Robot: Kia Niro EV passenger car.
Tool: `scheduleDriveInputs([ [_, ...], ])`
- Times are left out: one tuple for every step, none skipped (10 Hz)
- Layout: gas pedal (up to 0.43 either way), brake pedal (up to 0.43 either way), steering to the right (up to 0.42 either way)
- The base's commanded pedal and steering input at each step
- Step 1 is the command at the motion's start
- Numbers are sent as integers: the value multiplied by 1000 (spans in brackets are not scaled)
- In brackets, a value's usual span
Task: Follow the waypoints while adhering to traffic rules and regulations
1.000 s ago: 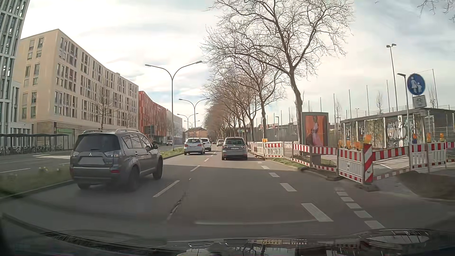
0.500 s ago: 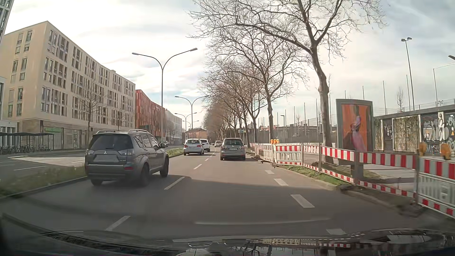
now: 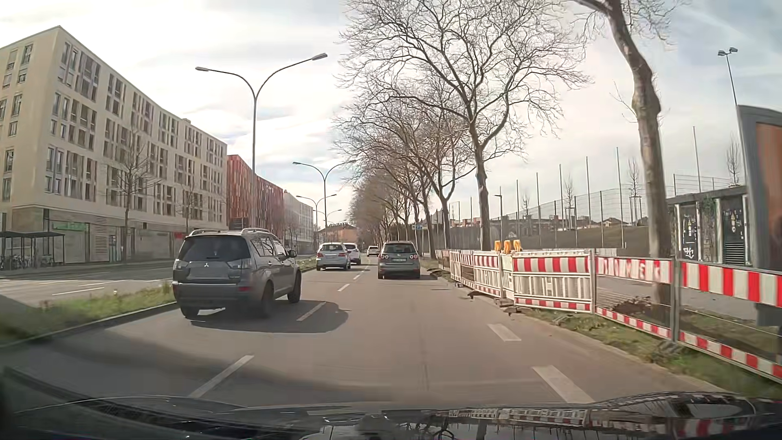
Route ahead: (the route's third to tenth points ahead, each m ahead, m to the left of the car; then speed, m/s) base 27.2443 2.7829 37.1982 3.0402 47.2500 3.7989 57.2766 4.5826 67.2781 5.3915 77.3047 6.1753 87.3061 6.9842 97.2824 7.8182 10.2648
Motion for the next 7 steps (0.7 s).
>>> scheduleDriveInputs([
  [157, 0, -6],
  [157, 0, -6],
  [157, 0, -6],
  [157, 0, -6],
  [169, 0, -6],
  [169, 0, -6],
  [169, 0, -6],
])
